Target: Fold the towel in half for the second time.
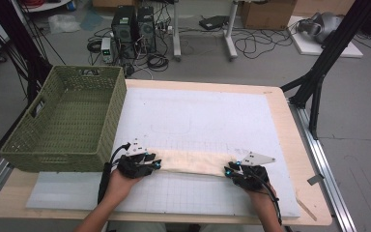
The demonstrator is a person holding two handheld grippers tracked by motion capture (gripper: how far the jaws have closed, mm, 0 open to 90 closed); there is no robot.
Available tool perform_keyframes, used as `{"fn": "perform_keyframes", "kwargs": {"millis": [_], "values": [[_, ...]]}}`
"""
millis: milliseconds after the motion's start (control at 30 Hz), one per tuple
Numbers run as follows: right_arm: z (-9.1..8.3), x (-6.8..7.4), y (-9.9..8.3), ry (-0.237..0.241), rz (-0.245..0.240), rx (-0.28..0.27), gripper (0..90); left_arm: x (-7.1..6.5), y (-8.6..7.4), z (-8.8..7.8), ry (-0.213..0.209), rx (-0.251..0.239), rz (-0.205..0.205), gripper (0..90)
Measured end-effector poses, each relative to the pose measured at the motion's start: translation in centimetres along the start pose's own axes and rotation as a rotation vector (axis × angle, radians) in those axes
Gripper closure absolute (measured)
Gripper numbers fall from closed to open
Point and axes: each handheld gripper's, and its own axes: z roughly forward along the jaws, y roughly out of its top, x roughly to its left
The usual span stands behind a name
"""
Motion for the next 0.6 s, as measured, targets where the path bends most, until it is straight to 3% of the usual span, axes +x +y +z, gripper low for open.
{"fn": "perform_keyframes", "kwargs": {"millis": [100,267,333,433,600], "values": [[-0.2,0.1,0.1,0.002,0.002,-0.009,65.3,0.1,0.3,-0.6,-0.001,-0.027,-0.024,58.1],[-1.6,0.2,0.7,0.013,0.011,-0.086,63.3,-0.1,1.3,-2.2,-0.035,-0.105,0.004,60.0],[-1.8,0.2,0.6,0.023,0.018,-0.091,62.6,-0.4,1.1,-2.1,-0.048,-0.085,0.036,65.2],[-1.6,0.3,0.3,0.026,0.007,-0.062,65.0,-0.3,0.3,-1.6,0.002,-0.007,0.086,70.2],[-1.1,0.1,-0.2,0.041,-0.001,-0.026,68.3,0.3,-0.3,-1.3,0.027,0.029,0.074,70.8]]}}
